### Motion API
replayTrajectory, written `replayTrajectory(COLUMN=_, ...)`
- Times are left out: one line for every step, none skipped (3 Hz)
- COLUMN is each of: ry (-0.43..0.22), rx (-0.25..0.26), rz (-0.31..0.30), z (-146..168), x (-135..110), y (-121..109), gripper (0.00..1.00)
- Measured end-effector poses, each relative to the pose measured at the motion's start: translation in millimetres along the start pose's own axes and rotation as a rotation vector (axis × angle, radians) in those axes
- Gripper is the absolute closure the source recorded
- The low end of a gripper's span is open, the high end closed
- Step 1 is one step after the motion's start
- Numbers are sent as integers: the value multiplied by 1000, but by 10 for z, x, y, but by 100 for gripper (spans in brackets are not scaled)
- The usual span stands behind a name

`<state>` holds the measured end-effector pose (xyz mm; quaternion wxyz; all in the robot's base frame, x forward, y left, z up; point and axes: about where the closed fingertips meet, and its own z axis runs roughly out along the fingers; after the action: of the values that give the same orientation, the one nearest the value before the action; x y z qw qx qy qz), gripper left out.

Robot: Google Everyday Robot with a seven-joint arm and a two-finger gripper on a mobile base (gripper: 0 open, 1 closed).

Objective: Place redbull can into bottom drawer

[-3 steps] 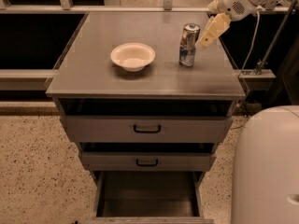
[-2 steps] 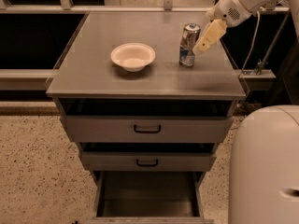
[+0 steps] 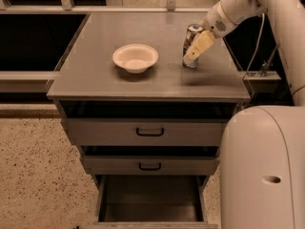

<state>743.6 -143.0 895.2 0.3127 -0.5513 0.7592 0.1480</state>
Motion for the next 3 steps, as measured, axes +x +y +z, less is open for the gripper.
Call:
replayTrajectory(ry=-35, rx=13, rz=4, z=201, x=-90, y=-88, gripper=19)
replayTrajectory(ry=-37, rx=16, rz=4, z=210, x=-96, y=-98, gripper=42)
replayTrajectory(ry=-37, rx=16, rz=4, z=211, x=-96, y=-98, gripper=65)
